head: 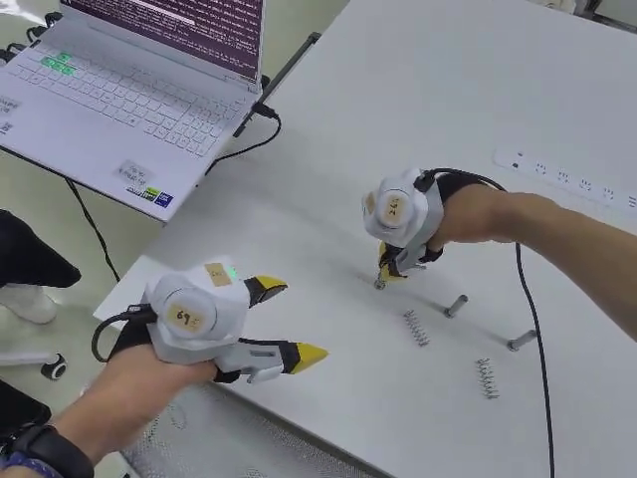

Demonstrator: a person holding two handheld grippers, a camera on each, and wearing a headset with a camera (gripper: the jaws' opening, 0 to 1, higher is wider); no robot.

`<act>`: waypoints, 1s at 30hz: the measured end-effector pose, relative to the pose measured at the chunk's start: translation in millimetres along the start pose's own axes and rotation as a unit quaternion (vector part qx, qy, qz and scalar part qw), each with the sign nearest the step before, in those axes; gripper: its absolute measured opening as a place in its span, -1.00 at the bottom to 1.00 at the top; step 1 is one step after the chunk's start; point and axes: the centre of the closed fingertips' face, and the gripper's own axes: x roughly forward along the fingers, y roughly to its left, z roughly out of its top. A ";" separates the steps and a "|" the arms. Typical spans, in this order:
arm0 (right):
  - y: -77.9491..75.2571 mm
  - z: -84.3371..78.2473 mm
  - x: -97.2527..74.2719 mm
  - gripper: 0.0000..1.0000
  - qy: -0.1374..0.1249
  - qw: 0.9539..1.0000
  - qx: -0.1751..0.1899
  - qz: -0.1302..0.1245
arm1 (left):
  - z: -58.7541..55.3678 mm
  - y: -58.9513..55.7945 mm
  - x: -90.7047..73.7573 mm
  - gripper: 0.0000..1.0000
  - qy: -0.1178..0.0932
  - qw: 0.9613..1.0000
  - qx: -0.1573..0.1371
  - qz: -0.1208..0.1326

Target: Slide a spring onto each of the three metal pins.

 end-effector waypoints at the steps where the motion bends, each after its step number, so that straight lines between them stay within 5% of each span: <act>1: 0.3 -0.4 0.8 -0.83 0.000 1.000 0.001 0.001 | -0.1 0.0 0.0 0.09 0.000 1.000 0.000 0.000; 17: 0.3 -3.7 10.6 -0.82 0.004 1.000 0.001 0.006 | -2.0 -0.5 0.1 0.10 0.003 1.000 -0.003 0.000; 30: -2.7 -1.8 -2.5 -0.70 -0.004 1.000 0.002 -0.004 | 1.4 -1.3 2.3 0.10 0.002 1.000 0.000 -0.002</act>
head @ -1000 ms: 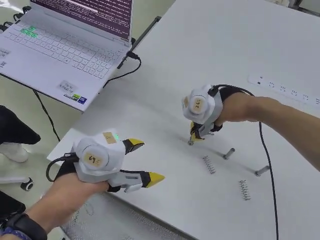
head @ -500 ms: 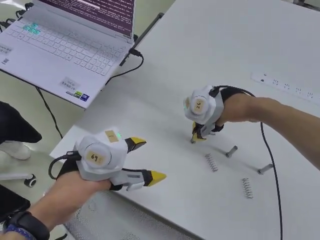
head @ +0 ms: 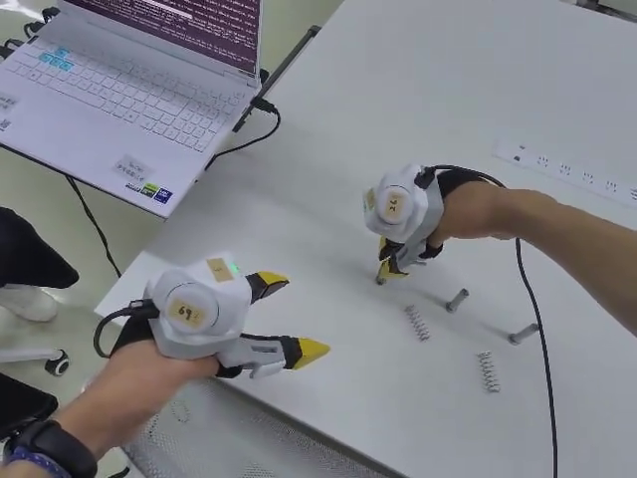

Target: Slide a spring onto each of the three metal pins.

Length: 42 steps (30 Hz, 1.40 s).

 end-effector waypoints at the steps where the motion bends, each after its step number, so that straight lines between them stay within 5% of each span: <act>1: -0.8 0.5 -2.4 -0.67 -0.002 1.000 -0.001 -0.003 | 0.3 0.1 0.1 0.10 -0.001 1.000 0.000 0.001; 25: -4.0 1.1 -35.9 -0.44 -0.037 0.998 0.031 -0.047 | 8.6 -7.1 -0.9 0.10 -0.007 1.000 0.012 -0.004; 35: -9.2 5.2 -52.1 -0.39 -0.110 0.985 0.100 -0.091 | 10.6 -8.9 -1.0 0.11 -0.011 1.000 0.009 -0.003; 42: -12.7 1.2 -61.1 -0.32 -0.151 0.970 0.142 -0.126 | 12.9 -9.4 0.0 0.11 -0.012 1.000 0.011 -0.004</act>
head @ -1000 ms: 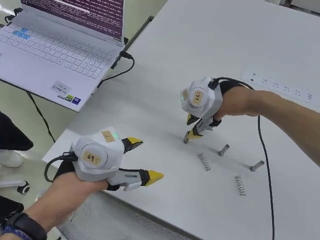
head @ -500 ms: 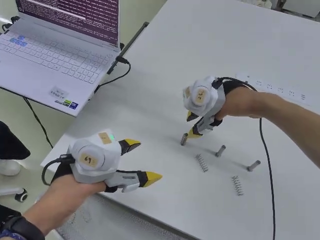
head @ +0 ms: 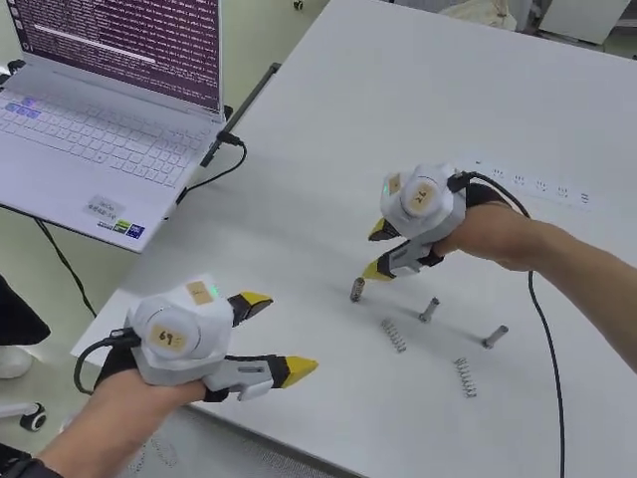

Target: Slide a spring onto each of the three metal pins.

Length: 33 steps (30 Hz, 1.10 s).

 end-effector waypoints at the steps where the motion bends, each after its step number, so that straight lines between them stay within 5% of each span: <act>1: -1.5 0.6 -1.1 -0.31 -0.007 1.000 0.003 -0.007 | 0.4 0.0 0.0 0.11 0.000 1.000 0.001 0.000; 9: 1.5 1.9 -13.3 -0.28 -0.057 0.997 0.048 -0.030 | 4.3 -0.6 0.8 0.11 -0.003 1.000 0.003 0.000; 18: 4.8 -4.8 -25.5 -0.18 -0.082 0.992 0.082 -0.049 | 7.0 1.2 0.8 0.14 -0.003 1.000 0.007 0.000; 33: 15.4 -33.2 -55.8 -0.06 -0.124 0.974 0.168 -0.089 | 14.1 5.3 3.1 0.19 -0.005 1.000 0.014 -0.004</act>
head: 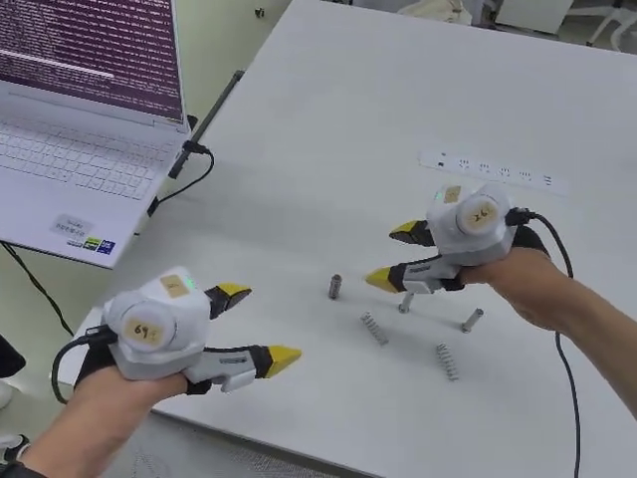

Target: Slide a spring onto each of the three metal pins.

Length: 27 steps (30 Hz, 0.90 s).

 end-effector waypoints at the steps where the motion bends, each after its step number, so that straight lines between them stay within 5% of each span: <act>1: 0.4 -1.2 -2.6 -0.05 -0.002 1.000 0.003 -0.002 | 0.5 0.1 0.2 0.19 0.000 1.000 0.000 0.000; 27: 12.1 -55.8 -67.2 0.11 -0.041 0.990 0.108 -0.077 | 7.9 1.4 5.2 0.26 -0.001 1.000 0.006 -0.009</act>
